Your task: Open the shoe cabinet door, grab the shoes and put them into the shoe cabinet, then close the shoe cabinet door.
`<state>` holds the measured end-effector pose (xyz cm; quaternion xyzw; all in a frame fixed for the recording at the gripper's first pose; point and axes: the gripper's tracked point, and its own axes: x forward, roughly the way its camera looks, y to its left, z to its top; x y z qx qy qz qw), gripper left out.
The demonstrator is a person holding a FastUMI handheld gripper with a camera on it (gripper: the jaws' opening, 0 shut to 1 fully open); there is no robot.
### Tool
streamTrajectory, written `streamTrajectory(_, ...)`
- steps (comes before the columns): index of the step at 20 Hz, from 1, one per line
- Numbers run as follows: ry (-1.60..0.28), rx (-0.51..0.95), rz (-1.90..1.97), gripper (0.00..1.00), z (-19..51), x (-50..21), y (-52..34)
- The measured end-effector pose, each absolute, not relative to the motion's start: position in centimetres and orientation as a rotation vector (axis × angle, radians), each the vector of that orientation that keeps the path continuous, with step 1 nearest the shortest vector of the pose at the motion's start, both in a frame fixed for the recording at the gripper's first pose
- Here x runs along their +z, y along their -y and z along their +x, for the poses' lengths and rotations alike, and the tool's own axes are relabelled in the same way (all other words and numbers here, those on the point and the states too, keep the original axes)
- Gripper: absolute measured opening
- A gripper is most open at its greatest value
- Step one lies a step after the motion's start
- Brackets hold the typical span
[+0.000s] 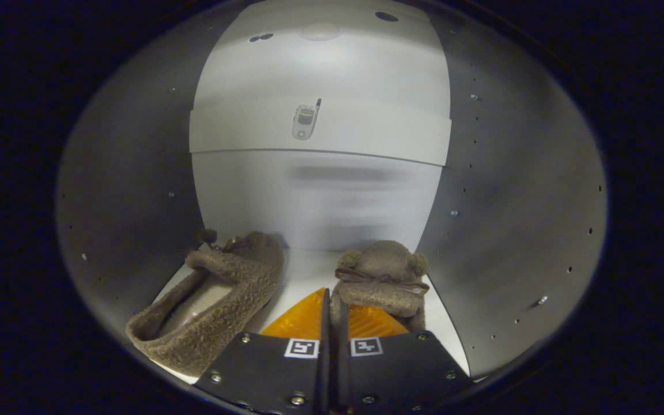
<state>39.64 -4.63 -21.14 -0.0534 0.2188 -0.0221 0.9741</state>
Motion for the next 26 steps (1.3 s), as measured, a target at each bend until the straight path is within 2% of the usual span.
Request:
streamTrajectory(1,-0.455,-0.044,-0.110,0.13,39.3,-21.2,4.6)
streamTrajectory(2,-0.465,-0.054,-0.114,0.13,39.1,-21.2,4.7)
streamTrajectory(4,-0.485,-0.070,-0.129,0.28,38.4,-21.2,5.1)
streamTrajectory(5,-0.485,-0.082,-0.139,0.29,38.1,-21.0,5.3)
streamTrajectory(7,-0.489,-0.093,-0.143,0.46,37.4,-20.6,5.6)
streamTrajectory(12,-0.464,-0.109,-0.145,0.48,35.8,-18.7,5.7)
streamTrajectory(18,-0.341,-0.088,-0.106,0.49,33.4,-14.0,4.3)
streamTrajectory(26,-0.208,-0.086,-0.101,0.49,23.1,-8.0,1.8)
